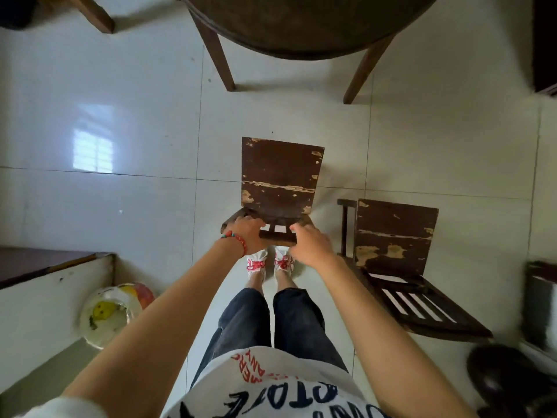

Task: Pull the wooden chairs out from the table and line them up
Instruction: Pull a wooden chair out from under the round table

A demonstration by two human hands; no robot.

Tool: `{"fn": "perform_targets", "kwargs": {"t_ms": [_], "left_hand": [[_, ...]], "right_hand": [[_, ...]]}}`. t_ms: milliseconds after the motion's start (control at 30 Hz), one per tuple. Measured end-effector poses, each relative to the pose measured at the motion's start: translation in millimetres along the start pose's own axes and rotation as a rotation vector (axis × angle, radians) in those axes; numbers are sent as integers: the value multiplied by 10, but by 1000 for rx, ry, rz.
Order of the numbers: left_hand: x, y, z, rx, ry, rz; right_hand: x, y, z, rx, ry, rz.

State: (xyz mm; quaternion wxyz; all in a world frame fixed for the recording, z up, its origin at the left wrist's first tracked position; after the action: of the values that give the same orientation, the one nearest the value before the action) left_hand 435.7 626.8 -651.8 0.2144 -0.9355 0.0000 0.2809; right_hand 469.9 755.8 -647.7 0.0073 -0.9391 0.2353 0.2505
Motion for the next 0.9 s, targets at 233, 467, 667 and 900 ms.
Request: {"fn": "perform_targets", "kwargs": {"t_ms": [233,467,667,900], "left_hand": [[278,184,314,74,94,278],[353,292,444,120,127,327],[343,259,413,156,43,412],[351,-40,174,211,-9,421]], "right_hand": [[204,82,347,-72,-107,-315],[332,197,492,-165,-80,-319],[260,199,438,-201,-179,-352],[169,10,174,-218,-172,-356]]}}
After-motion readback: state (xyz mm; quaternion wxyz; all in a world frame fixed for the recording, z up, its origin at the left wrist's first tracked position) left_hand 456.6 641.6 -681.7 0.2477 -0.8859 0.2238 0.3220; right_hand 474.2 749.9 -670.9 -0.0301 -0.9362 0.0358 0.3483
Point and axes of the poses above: each hand's wrist, its own z-axis towards the middle knuckle, its own x-axis out of the palm, y = z × x, the point moved 7 cm from there along z, towards the middle knuckle, and after that the axes turned 13 degrees about x, right-handed, at the moved point
